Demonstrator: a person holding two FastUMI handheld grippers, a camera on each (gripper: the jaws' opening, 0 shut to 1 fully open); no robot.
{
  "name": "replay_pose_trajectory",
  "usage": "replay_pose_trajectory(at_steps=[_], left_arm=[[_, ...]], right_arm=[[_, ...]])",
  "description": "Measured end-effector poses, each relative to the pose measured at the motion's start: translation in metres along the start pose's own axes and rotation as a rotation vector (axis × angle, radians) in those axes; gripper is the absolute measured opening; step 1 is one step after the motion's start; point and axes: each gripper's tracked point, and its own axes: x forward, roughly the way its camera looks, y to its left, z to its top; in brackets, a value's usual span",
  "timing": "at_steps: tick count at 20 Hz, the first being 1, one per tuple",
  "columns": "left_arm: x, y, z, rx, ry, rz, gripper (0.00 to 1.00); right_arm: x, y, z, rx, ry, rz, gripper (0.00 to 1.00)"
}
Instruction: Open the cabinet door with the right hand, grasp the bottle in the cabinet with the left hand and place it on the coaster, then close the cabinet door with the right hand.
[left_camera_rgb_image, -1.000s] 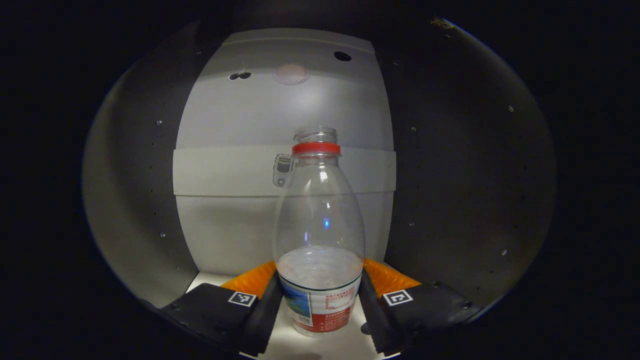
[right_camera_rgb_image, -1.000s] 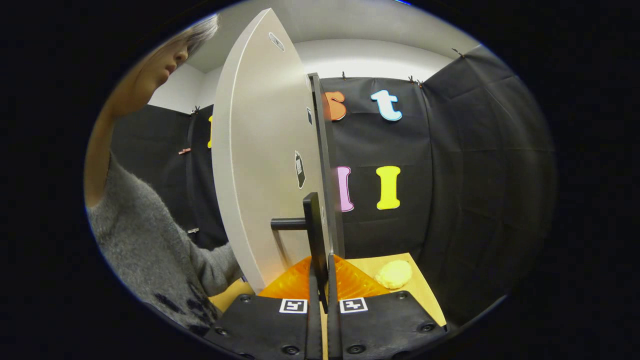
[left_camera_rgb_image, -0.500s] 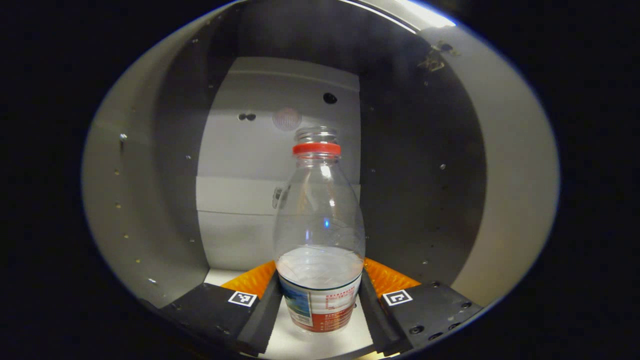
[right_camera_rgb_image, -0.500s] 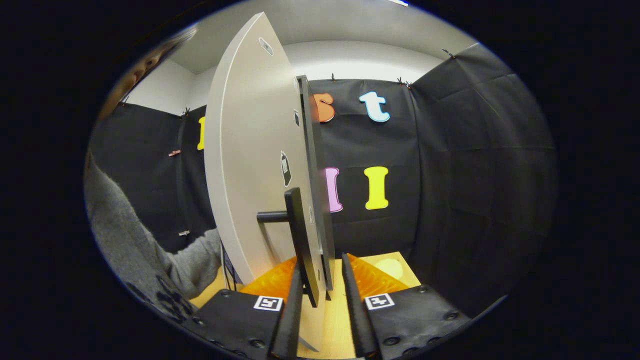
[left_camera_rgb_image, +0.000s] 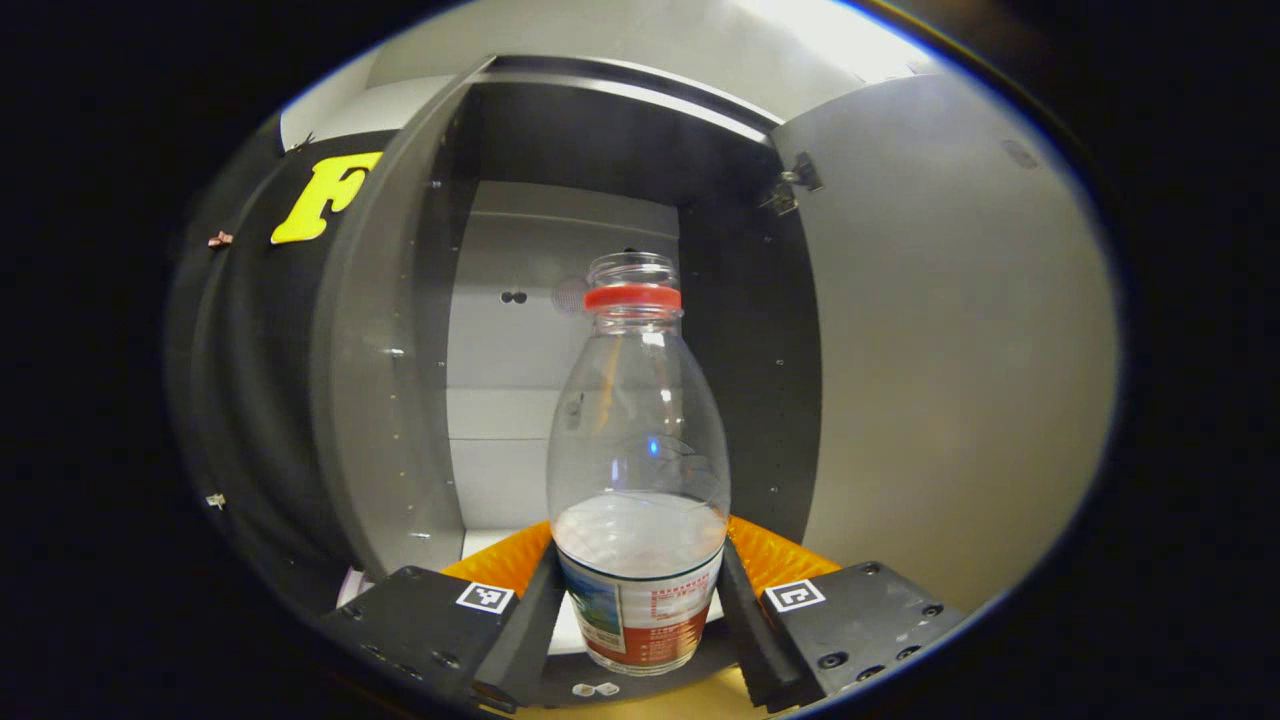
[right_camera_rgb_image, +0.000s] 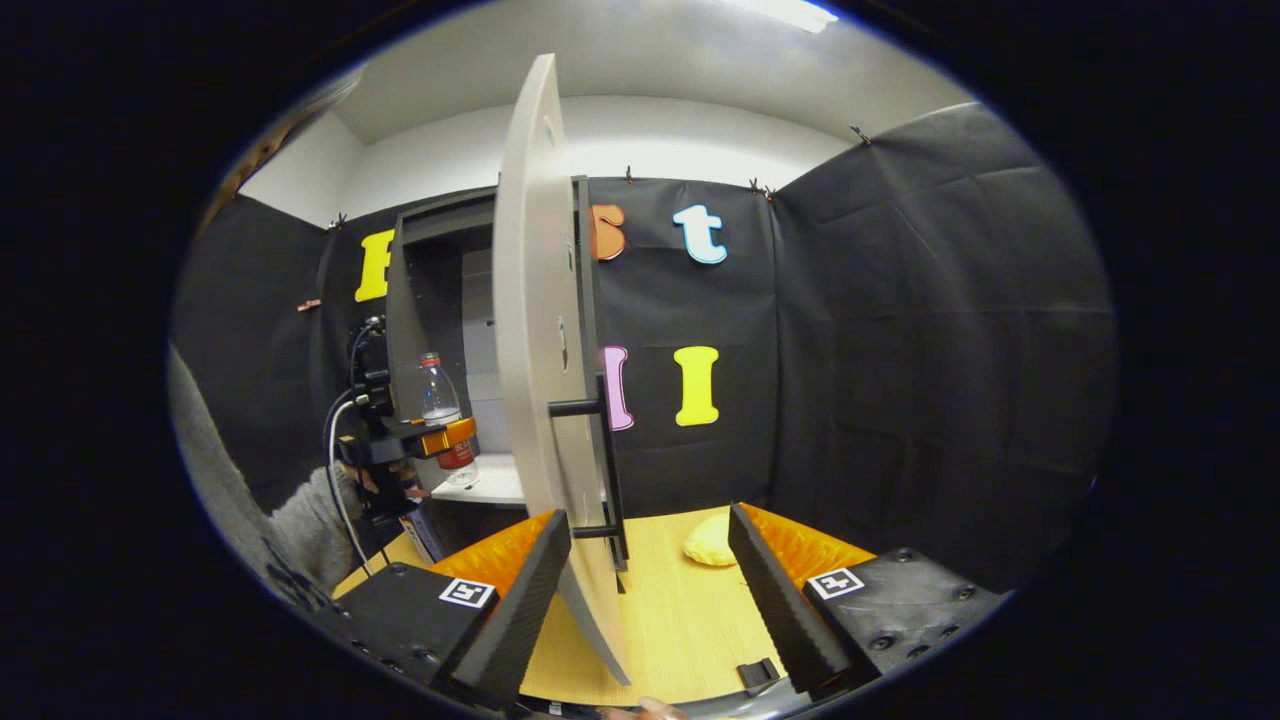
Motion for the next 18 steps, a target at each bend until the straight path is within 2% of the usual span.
replay_pose_trajectory(at_steps=[2,3,5,7,11,13,18], left_arm=[[-0.026,-0.001,-0.006,0.008,0.008,-0.037,0.76],[-0.039,0.004,-0.011,0.006,0.02,-0.039,0.76],[-0.067,0.018,-0.02,0.014,0.033,-0.035,0.76],[-0.092,0.03,-0.034,-0.002,0.051,-0.049,0.76],[-0.134,0.047,-0.075,-0.076,0.117,-0.098,0.76],[-0.148,0.052,-0.099,-0.108,0.138,-0.122,0.76],[-0.187,0.049,-0.183,-0.166,0.187,-0.158,0.76]], right_arm=[[0.0,0.037,0.0,-0.031,-0.015,0.044,0.9],[0.001,0.055,-0.001,-0.051,-0.021,0.067,0.98],[0.002,0.089,-0.003,-0.087,-0.029,0.109,0.98],[0.002,0.091,-0.009,-0.144,-0.041,0.064,0.99],[-0.006,0.113,-0.011,-0.169,-0.07,0.062,0.97],[-0.007,0.127,-0.009,-0.17,-0.097,0.077,0.97],[0.034,0.168,-0.026,-0.157,-0.143,0.126,0.97]])
